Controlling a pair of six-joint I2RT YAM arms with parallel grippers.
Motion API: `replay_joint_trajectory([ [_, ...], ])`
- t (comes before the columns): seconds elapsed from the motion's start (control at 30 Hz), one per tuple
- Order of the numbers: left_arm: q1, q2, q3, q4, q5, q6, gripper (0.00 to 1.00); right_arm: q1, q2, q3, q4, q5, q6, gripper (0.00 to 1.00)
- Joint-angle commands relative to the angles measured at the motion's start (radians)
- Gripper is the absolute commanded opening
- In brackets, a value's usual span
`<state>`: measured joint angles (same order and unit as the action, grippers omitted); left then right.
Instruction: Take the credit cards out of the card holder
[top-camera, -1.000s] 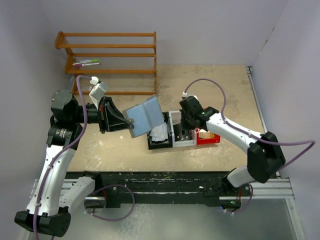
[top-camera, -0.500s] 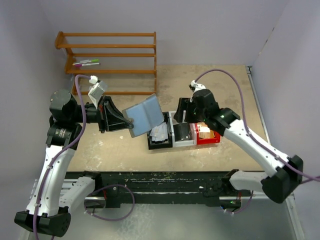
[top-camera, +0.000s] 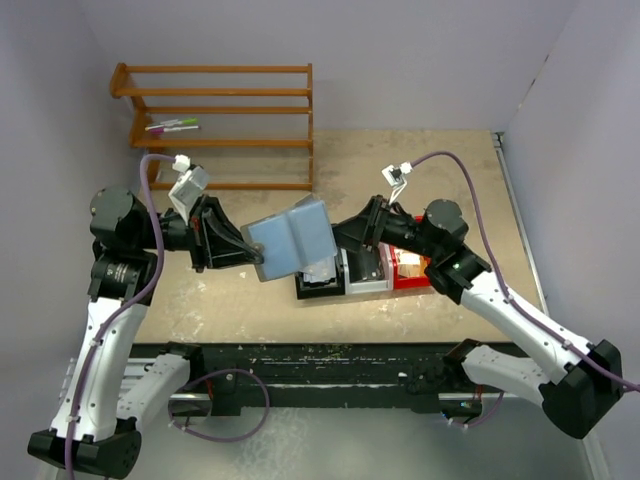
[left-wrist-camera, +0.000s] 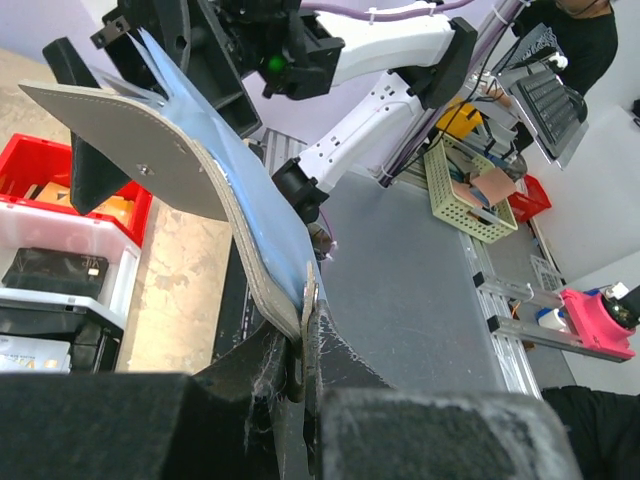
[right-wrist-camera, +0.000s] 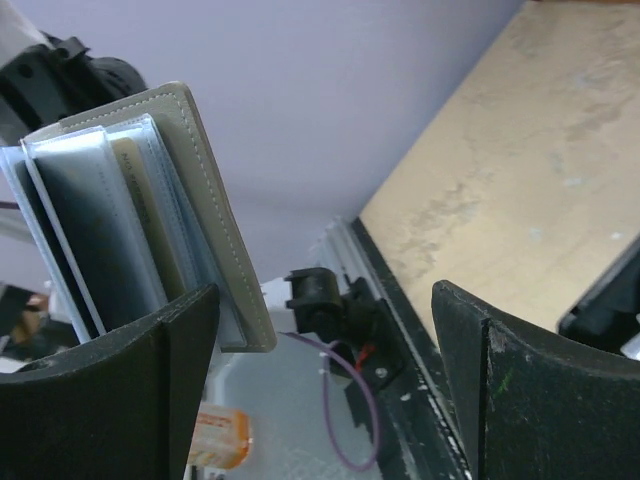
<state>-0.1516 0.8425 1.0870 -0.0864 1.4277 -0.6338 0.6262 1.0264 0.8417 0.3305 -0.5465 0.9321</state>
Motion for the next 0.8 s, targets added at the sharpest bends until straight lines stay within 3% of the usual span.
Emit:
replay_joint_trajectory([
  [0.0,0.001,-0.005,0.031,0.061,-0.007,-0.003,0.00,0.006,-0.006,-0.045,0.441,-0.098,0.221,0.89],
  [0.23,0.001,-0.007,0.023,0.061,-0.004,0.001,0.00,0.008,-0.005,-0.061,0.590,-0.131,0.285,0.86],
  [0.57,0.001,0.000,0.026,0.064,-0.016,-0.001,0.00,0.008,-0.060,-0.107,0.536,-0.126,0.289,0.74],
  [0.77,0.001,-0.001,0.028,0.065,-0.016,-0.006,0.00,0.009,-0.066,-0.137,0.620,-0.135,0.329,0.67],
])
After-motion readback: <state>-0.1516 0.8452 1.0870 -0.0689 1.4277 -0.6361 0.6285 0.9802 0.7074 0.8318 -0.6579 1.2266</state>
